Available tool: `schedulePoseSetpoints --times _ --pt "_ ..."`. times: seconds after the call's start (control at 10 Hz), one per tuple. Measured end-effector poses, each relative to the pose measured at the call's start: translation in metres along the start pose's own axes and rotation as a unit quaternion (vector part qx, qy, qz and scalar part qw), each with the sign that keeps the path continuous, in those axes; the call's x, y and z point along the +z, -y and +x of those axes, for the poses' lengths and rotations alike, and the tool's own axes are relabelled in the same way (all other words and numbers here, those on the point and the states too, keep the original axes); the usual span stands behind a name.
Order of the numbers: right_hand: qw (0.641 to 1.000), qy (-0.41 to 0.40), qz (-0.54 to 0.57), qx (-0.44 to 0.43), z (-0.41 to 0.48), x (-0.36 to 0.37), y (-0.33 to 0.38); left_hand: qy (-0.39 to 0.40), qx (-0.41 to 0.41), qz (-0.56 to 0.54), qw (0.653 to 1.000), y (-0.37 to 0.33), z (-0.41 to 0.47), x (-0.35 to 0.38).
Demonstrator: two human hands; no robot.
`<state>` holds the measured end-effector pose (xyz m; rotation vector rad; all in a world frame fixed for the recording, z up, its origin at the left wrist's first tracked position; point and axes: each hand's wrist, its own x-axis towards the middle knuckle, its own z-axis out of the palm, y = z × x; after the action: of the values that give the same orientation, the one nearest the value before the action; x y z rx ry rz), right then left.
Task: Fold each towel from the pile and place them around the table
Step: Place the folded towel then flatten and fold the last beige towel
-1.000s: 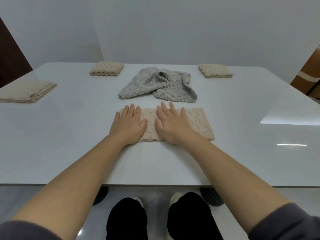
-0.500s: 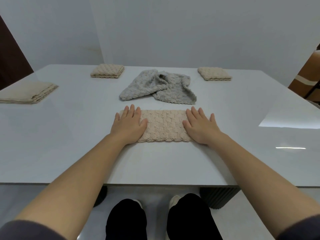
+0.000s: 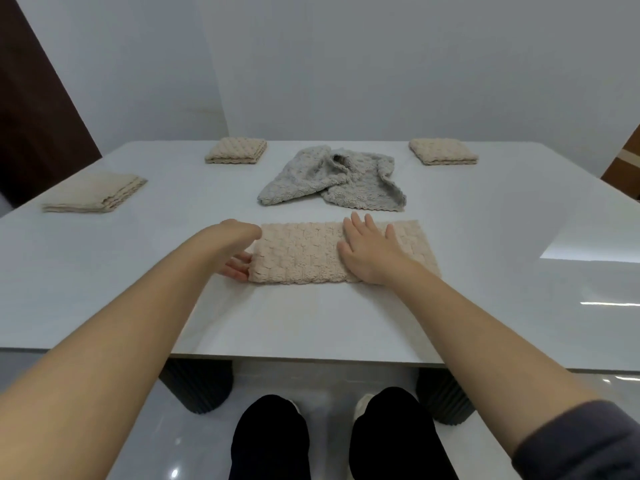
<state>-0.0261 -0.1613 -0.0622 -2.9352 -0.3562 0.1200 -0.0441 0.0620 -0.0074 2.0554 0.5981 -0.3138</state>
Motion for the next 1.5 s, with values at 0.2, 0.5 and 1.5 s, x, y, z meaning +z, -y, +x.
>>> schedulePoseSetpoints --times 0.2,0.5,1.5 --pt "1.0 -0.002 -0.016 0.007 -0.001 0.009 0.002 0.088 -0.067 0.064 0.992 -0.005 0.005 0.0" --pt "1.0 -0.003 -0.016 0.019 0.002 0.011 0.012 -0.043 0.019 0.014 0.999 0.0 0.023 0.011" --pt "0.663 -0.017 0.714 0.224 -0.011 -0.04 -0.051 0.014 0.433 0.131 0.892 -0.016 0.006 0.083"
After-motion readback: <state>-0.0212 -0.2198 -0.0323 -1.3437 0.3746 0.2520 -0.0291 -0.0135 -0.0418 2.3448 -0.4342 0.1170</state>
